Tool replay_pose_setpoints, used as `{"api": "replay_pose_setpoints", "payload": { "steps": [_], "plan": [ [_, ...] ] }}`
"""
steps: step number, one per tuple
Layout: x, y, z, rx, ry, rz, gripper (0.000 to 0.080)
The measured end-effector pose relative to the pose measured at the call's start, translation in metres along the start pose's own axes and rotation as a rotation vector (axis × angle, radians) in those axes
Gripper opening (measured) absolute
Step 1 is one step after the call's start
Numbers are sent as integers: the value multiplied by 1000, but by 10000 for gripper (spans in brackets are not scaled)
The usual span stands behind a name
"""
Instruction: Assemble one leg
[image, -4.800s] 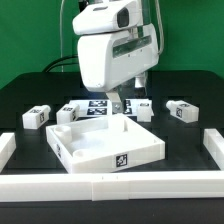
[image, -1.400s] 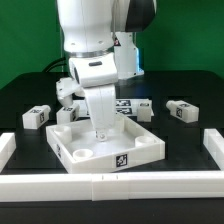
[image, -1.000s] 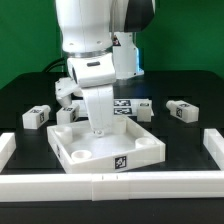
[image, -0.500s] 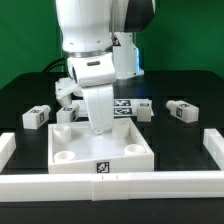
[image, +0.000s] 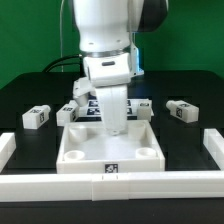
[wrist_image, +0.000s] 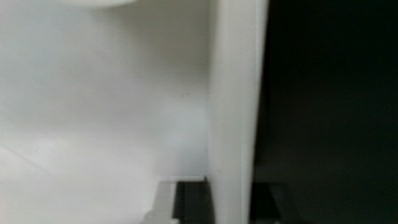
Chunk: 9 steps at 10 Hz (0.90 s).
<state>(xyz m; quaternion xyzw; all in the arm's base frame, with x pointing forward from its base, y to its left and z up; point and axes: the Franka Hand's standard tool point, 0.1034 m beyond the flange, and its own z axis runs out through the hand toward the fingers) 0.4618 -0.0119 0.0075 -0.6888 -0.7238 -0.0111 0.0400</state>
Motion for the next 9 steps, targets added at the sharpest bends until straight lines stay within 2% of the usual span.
{"api": "replay_pose_setpoints", "payload": {
  "steps": [6, 8, 9],
  "plan": [
    [79, 28, 5, -26, 22, 65, 62],
    [90, 33, 6, -31, 25, 75, 62],
    [90, 33, 6, -31, 24, 83, 62]
  ]
}}
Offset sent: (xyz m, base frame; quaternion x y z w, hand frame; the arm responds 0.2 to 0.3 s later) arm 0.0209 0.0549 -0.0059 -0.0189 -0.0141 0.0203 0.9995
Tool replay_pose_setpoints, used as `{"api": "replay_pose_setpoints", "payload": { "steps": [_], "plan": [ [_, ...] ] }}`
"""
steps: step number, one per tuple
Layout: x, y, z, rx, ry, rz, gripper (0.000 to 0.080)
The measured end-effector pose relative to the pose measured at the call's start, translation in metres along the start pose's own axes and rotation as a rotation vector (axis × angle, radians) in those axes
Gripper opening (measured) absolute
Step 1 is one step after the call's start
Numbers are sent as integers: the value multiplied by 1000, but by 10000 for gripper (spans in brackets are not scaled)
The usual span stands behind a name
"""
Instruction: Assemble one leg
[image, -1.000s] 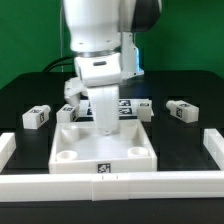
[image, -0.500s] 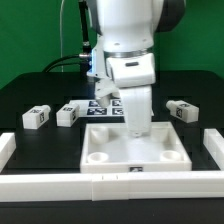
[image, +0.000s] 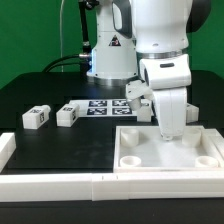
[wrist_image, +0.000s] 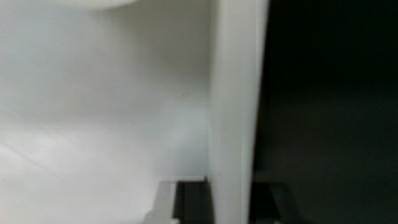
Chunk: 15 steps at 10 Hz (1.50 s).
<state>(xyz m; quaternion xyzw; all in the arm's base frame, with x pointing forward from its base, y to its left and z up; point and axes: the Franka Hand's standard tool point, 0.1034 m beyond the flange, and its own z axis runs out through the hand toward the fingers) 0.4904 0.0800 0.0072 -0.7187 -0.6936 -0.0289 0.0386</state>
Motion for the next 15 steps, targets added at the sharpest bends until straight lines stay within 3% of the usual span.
{"api": "replay_pose_setpoints", "payload": {
  "steps": [1, 2, 3, 4, 5, 6, 7, 8, 12, 13, 15],
  "plan": [
    [0, 0, 0, 0, 0, 0, 62],
    [0, 0, 0, 0, 0, 0, 127],
    [0, 0, 0, 0, 0, 0, 263],
    [0, 0, 0, 0, 0, 0, 263],
    [-1, 0, 0, 0, 0, 0, 445],
    [-1, 0, 0, 0, 0, 0, 572],
    [-1, 0, 0, 1, 0, 0, 572],
    [-1, 0, 0, 1, 0, 0, 633],
    [-1, 0, 0, 0, 0, 0, 648],
    [1, -1, -3, -4, -2, 10, 648],
    [8, -13, -28, -39, -11, 63, 648]
  ]
}}
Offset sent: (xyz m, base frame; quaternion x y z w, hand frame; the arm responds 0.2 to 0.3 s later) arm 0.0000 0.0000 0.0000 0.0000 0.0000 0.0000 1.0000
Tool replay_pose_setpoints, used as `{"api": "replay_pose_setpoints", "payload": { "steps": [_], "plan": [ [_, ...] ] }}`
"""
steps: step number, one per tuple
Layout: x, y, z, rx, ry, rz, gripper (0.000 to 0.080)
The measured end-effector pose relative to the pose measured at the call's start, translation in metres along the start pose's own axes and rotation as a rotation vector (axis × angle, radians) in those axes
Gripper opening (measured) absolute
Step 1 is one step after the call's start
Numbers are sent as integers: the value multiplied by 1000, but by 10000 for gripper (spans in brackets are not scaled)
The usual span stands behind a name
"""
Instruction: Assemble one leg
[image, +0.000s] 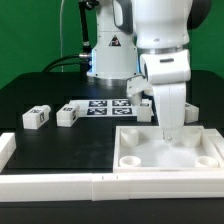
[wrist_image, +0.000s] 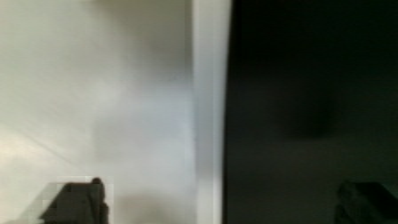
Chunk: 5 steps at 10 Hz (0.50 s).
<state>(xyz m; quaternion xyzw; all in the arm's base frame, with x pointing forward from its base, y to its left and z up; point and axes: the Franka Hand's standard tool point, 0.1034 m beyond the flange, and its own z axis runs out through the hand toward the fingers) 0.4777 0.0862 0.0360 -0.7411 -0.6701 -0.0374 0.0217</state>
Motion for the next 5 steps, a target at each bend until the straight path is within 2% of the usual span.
{"api": "replay_pose_setpoints", "payload": {
  "steps": [1, 3, 5],
  "plan": [
    [4, -6, -10, -9, -5, 19, 648],
    [15, -8, -30, -42, -9, 51, 648],
    [12, -10, -25, -32, -10, 68, 648]
  ]
}}
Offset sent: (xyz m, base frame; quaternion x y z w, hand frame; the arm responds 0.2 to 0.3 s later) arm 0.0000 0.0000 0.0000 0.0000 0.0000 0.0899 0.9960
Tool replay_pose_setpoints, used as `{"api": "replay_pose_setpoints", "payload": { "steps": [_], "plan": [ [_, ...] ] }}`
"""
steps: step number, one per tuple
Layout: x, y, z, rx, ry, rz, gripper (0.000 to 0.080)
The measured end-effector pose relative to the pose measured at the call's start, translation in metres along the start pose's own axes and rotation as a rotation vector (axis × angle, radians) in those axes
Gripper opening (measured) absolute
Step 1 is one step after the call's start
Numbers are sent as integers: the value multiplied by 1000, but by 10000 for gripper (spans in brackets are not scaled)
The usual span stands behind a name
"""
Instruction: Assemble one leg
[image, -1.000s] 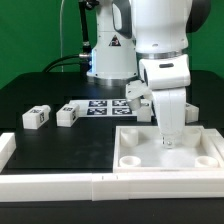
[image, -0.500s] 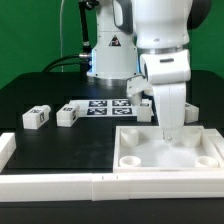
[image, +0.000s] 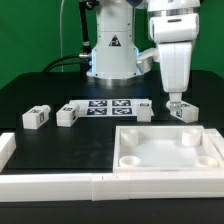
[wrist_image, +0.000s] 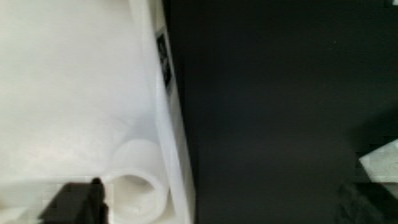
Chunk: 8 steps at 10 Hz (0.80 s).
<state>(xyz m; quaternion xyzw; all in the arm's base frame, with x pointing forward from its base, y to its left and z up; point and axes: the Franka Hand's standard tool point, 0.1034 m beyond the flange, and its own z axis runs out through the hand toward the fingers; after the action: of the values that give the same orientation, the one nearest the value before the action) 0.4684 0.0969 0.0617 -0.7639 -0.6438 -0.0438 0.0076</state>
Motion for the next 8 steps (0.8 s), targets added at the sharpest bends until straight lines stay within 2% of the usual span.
{"api": "replay_pose_setpoints", "payload": {
  "steps": [4, 5, 6, 8],
  "plan": [
    [1, -2, 1, 7, 6, 354, 648],
    [-1, -5, 3, -11, 42, 583, 648],
    [2, -13, 5, -14, 62, 771, 648],
    [21, -31, 8, 1, 81, 1077, 648]
  ]
}}
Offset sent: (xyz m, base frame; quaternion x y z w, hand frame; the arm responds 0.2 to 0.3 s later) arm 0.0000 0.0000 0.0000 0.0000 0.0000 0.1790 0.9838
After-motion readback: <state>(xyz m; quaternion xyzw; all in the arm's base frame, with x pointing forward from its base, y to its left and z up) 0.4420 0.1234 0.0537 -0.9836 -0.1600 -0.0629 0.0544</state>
